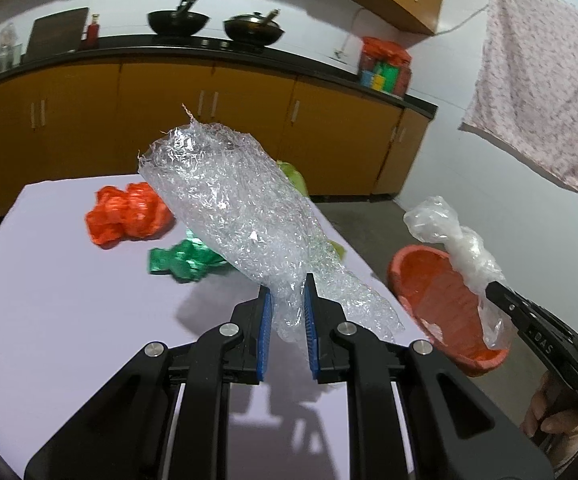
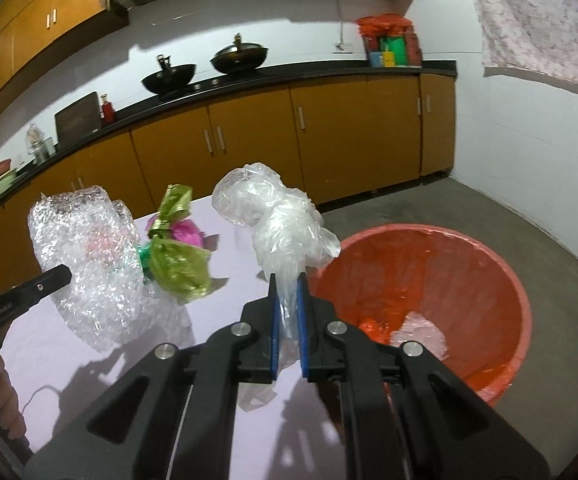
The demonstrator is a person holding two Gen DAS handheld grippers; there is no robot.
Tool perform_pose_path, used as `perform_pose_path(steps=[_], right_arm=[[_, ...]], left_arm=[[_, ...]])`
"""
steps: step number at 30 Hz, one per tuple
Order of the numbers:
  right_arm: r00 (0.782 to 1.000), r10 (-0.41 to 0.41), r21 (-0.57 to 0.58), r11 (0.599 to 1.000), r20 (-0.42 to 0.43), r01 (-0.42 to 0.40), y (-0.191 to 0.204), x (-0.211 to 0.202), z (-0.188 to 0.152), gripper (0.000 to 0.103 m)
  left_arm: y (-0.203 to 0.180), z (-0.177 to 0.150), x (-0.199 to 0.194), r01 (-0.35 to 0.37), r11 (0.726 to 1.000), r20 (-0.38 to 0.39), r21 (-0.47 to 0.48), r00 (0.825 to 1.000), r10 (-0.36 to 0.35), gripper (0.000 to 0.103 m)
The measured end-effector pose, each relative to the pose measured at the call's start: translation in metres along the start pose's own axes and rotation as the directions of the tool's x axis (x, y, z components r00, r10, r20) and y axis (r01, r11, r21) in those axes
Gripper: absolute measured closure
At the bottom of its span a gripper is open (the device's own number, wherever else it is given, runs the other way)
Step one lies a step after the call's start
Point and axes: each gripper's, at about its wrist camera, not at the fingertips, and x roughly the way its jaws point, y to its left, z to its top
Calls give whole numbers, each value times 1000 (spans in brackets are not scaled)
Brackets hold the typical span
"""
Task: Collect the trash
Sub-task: 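Carry both bags over the wastebasket and open both tools to drop them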
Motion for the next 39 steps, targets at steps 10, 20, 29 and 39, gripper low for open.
perform_pose_path(steps=[10,20,29,39], right_arm=[[997,-77,57,995,16,76,-39,-5,-3,94],[991,-133,100,986,25,130,-71,-6,-5,94],[984,-178,141,975,23,173,-99,-7,-8,94],[979,-204,183,963,24,196,-124,-1,-7,94]], left_arm=[[-41,-6,15,85,995,-24,44,996,-84,88],[-86,-5,36,166,981,-52,99,986,-161,88],[-118,-9,55,219,966,-84,138,974,-209,88],[-150,-12,80,271,945,-134,184,959,-249,88]])
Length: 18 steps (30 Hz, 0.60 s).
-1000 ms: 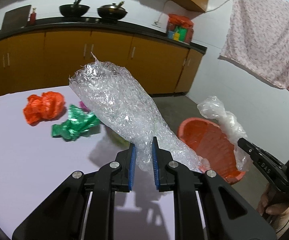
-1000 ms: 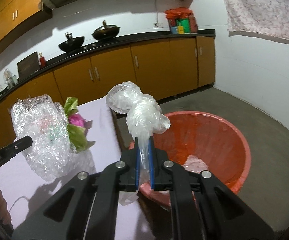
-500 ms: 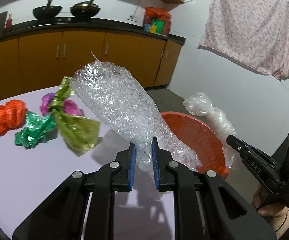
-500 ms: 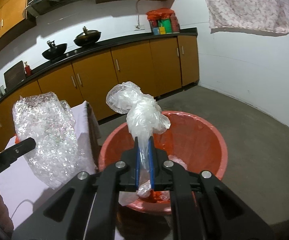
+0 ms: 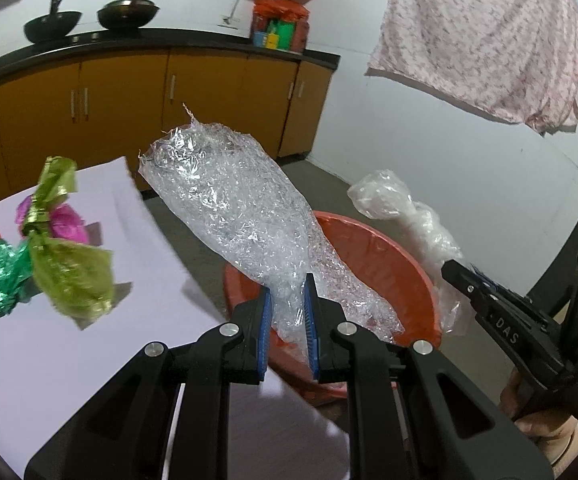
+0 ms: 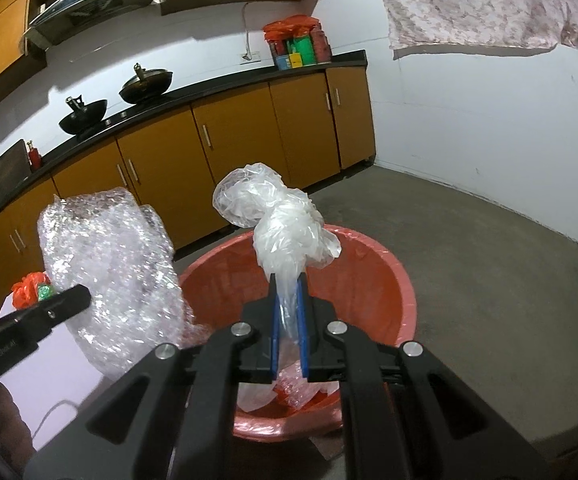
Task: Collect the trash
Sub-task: 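Carry both bags over the wastebasket and open both tools to drop them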
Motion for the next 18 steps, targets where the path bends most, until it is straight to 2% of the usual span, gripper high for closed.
perform_pose_path(steps=[10,13,15,17,18], right_arm=[[1000,-6,27,1000,2,6,-9,13,5,93],[1000,4,49,999,-4,-4,-11,18,6,88],[1000,6,56,998,-3,-5,-12,17,4,78],[1000,1,61,998,0,-1,-15,15,2,72],[1000,0,63,998,-2,0,-16,15,1,71]], left_arm=[[-15,1,28,23,999,-46,35,999,-21,87],[-17,2,38,30,999,-67,25,997,-29,87],[-14,1,40,35,999,-77,19,996,-33,81],[-10,-1,38,24,1000,-76,16,997,-23,62],[-9,-2,37,20,1000,-73,15,997,-18,60]])
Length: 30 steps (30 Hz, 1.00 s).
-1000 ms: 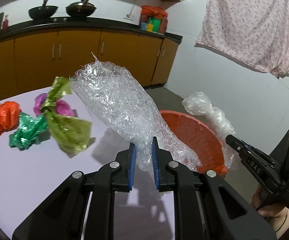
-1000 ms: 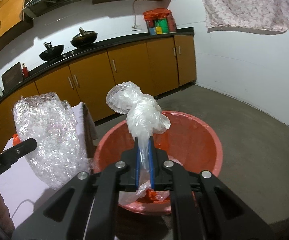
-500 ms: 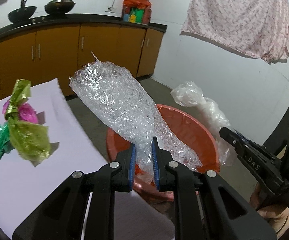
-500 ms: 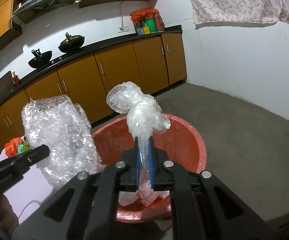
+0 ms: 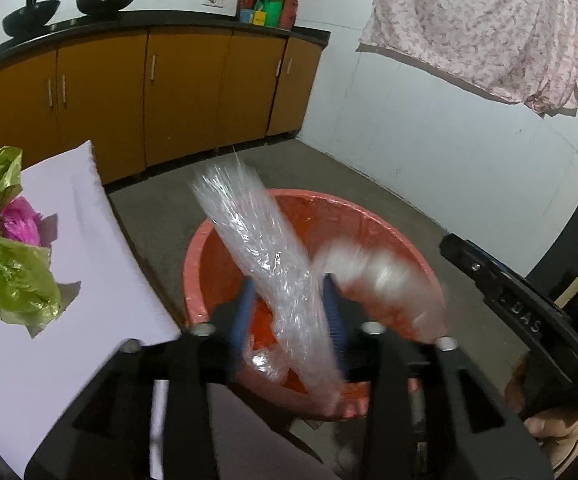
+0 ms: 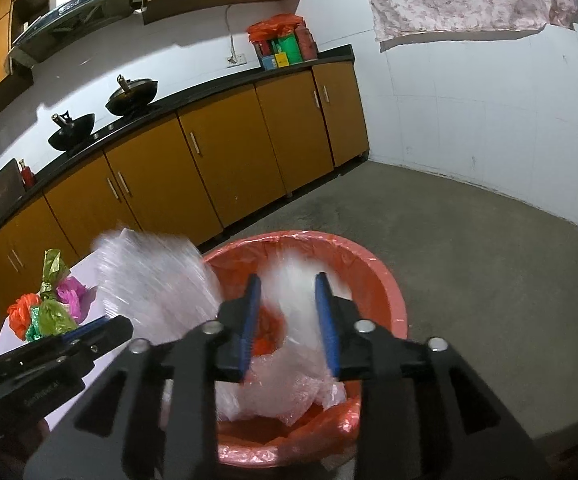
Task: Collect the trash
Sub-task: 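Carry both bags over the wastebasket and open both tools to drop them, then move the left tool to the table and grasp the green bag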
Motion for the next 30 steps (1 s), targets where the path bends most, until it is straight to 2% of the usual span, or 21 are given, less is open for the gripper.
perform_pose_path(steps=[5,10,19,24,28,30], right_arm=[[1000,-6,19,1000,-14,6,-6,-1,-6,66],[1000,-2,6,1000,-14,2,2,-4,-9,54],[999,32,-39,999,-23,-33,21,-8,-11,50],[997,61,-66,996,-36,-63,35,-8,-14,50],[995,88,-94,991,-49,-93,50,-6,-16,50],[993,102,-109,988,-56,-107,58,-5,-17,50]], left_arm=[[13,-7,-9,-28,1000,4,-14,1000,28,55],[31,-12,-23,-69,996,19,-48,997,70,49],[64,-17,-48,-158,978,49,-135,985,166,39],[101,-22,-68,-254,947,68,-195,960,272,39],[137,-24,-83,-344,905,66,-250,926,371,39],[160,-25,-91,-399,875,52,-274,903,427,39]])
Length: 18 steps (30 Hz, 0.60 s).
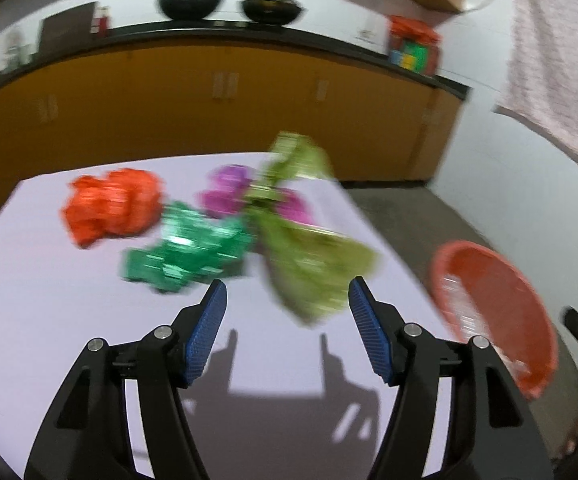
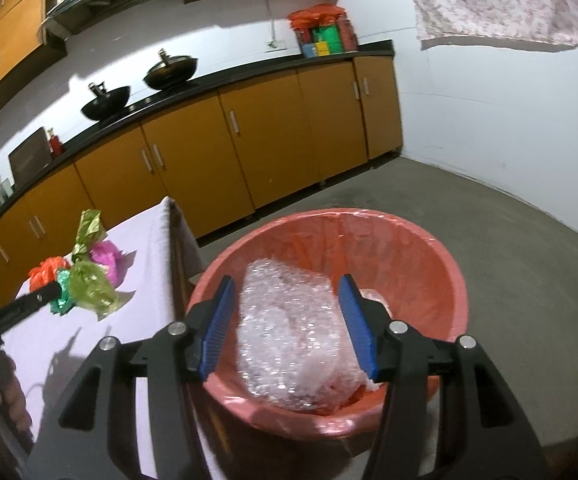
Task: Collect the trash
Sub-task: 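Move the left tool to the table and grasp the green bag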
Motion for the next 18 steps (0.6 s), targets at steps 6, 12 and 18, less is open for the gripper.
perform_pose_path(steps=[6,12,18], right_arm=[[1000,27,-21,999,-15,-27,16,5,0,50],[999,43,-61,997,-24,-44,32,9,2,50],[997,70,-103,992,-32,-73,56,14,6,50]], left_arm=[[53,15,28,-118,992,-57,-36,992,116,34],[71,21,59,-140,990,-122,-11,983,138,34],[79,20,75,-102,995,-163,-17,982,98,39]])
